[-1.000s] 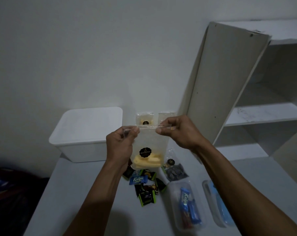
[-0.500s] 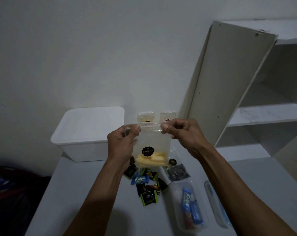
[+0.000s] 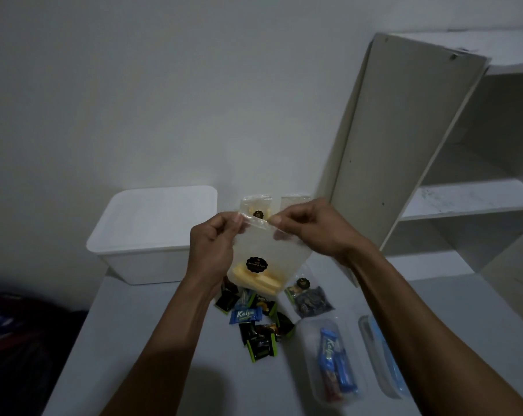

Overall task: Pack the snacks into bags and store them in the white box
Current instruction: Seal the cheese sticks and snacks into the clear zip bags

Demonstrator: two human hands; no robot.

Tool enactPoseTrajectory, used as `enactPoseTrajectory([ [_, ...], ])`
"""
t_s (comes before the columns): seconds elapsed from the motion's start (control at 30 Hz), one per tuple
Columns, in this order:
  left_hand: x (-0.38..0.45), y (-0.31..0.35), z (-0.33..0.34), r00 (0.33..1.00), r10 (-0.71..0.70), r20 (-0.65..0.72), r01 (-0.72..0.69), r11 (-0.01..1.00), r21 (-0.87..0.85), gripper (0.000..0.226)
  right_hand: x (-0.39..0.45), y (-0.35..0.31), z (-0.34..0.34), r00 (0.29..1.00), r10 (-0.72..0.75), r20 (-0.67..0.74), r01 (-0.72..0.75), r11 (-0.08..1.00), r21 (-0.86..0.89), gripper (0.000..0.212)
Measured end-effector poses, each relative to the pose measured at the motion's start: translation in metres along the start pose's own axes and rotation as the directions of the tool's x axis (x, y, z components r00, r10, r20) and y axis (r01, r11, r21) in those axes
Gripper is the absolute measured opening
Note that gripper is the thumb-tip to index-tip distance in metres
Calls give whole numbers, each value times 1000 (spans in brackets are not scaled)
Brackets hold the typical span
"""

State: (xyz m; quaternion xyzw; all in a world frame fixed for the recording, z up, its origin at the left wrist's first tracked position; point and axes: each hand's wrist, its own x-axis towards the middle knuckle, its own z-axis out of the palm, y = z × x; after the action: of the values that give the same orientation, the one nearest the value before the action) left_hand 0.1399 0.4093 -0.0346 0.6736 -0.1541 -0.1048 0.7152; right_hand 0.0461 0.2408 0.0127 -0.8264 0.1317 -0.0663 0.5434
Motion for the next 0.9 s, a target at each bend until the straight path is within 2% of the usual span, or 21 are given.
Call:
enactPoseTrajectory([
  [0.1, -2, 2, 7, 1000, 30, 6, -30, 999, 28, 16, 6, -1, 10, 998, -66, -13, 64, 991, -116, 16],
  [0.2, -2, -2, 10, 988, 52, -144, -39, 995, 91, 7, 9, 4, 18, 990, -105, -92, 86, 978, -189, 16],
  [0.3, -10, -3, 16, 956, 18, -294, 20, 992, 125, 33, 9, 8, 31, 967, -129, -220, 85, 976, -199, 18],
  [0.43, -20, 0, 25, 967, -67, -245, 108, 981, 160, 28, 5, 8, 41, 970, -146, -192, 102, 970, -222, 21],
  [0.63, -16, 5, 21, 965, -91, -246, 133, 979, 157, 22, 4, 14, 43, 987, -79, -141, 62, 991, -119, 18],
  [0.73, -12, 7, 17, 960, -125, -250, 156, 981, 111, 23, -4, 19, 39, 993, -59, -102, 46, 992, -120, 16],
  [0.9, -22, 1, 27, 970, -156, -185, 187, 968, 167, 22, -3, 20, 49, 977, -94, -189, 70, 990, -125, 14],
])
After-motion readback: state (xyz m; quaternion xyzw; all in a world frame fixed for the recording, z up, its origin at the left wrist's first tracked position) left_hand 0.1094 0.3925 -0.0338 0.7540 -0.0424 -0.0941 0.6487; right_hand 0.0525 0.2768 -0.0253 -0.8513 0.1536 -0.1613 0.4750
